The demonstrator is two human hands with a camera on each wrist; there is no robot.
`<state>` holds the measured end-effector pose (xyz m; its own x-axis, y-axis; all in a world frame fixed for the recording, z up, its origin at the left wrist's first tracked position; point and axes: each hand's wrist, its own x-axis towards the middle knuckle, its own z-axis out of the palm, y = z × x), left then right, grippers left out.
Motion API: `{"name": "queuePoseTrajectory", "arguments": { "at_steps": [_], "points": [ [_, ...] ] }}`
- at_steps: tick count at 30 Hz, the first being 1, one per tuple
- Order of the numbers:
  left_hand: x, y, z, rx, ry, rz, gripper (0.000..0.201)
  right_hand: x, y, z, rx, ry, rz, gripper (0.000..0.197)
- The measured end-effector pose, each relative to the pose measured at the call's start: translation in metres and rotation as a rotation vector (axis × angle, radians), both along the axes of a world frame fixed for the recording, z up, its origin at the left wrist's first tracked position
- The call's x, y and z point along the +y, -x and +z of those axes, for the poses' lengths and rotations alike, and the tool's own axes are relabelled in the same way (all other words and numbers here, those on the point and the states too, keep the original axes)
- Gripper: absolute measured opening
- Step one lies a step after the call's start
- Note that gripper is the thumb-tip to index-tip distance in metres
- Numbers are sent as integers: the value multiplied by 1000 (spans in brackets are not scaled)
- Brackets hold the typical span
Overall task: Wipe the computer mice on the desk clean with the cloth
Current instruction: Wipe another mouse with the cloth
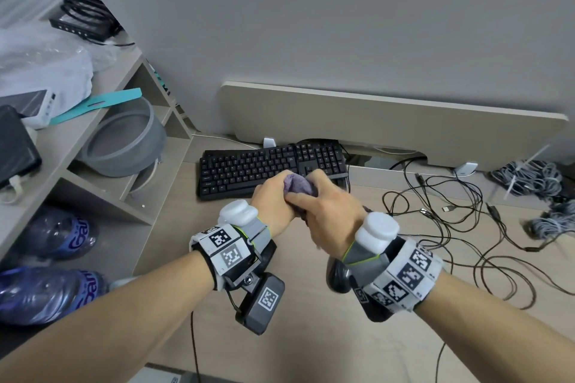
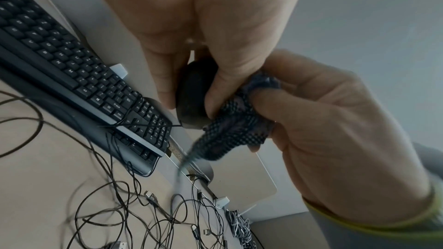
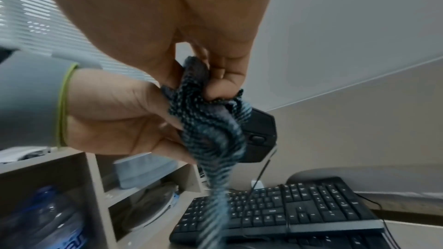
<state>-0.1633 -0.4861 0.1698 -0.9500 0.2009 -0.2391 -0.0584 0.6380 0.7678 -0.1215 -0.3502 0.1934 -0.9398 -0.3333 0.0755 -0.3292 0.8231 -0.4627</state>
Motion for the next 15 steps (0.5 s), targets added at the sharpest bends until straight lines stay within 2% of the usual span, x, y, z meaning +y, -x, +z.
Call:
{"name": "queuePoseTrajectory", "arguments": {
  "at_steps": [4,7,9,12,15],
  "points": [
    [-1,-3,0,-7,-32,-4,32,16,9,0,31,4,-150,34],
    [0,-1,1,9,-45,18,34,0,5,0,26,37,-57,37],
    [-3,1,2,17,-56,11,36,5,8,-6,12,86,-60,43],
    [-10,-1,1,11,-68,3,35,27,20,-20,1,149,-232,46],
    [-9,-3,1,11,-89,-6,36,35,31,-27,-72,126,-313,49]
  ]
}}
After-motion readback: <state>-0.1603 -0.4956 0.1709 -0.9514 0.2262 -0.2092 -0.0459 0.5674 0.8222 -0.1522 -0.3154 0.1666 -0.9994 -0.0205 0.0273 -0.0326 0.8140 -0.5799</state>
